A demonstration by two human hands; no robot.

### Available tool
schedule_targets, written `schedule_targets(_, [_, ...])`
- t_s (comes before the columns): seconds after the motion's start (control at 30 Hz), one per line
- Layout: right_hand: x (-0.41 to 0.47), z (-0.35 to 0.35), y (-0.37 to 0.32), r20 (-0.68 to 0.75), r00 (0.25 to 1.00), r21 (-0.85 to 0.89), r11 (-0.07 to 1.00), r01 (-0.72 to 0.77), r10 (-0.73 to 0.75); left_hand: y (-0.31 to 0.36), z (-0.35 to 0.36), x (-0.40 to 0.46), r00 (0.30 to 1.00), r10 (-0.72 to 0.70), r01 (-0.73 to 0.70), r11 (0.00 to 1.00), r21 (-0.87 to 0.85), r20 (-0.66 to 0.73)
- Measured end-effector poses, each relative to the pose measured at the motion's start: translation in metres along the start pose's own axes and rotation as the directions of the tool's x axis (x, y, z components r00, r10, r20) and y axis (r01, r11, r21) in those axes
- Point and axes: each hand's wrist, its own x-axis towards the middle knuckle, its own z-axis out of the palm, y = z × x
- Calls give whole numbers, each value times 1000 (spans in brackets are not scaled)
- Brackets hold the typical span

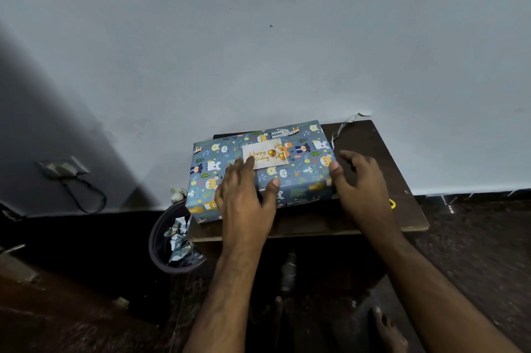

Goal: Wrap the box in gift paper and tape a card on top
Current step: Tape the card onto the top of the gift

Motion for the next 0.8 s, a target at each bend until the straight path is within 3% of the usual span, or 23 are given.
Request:
schedule_targets(0.13, [24, -6, 6, -65, 998, 52, 999, -8, 12, 26, 20, 24, 996, 89, -89, 996, -11, -12])
schedule_targets(0.23, [68, -2, 19, -51, 998, -53, 998, 24, -27, 49, 42, 53, 986, 164, -165, 986, -17, -20])
schedule_targets(0.3, [99, 4, 22, 41, 998, -230, 972, 55, -46, 55, 49, 60, 987, 163, -163, 986, -32, 3])
schedule_targets(0.4, [151, 16, 31, 284, 955, -538, 839, 80, 91, 51, 61, 66, 987, 158, -158, 987, -4, -16])
schedule_targets(0.5, [179, 31, 45, 412, 903, -610, 774, 172, 124, 48, 66, 68, 981, 191, -189, 980, 69, -19])
schedule_targets(0.6, [178, 35, 50, 345, 937, -514, 847, 139, 56, 47, 68, 70, 981, 196, -195, 977, 82, -9])
schedule_targets(0.67, [167, 31, 47, 311, 948, -550, 826, 123, 66, 48, 67, 69, 980, 201, -200, 978, 60, -6])
schedule_targets(0.8, [142, 4, 37, 209, 978, -494, 864, 95, 12, 47, 60, 65, 987, 160, -161, 980, -116, -15])
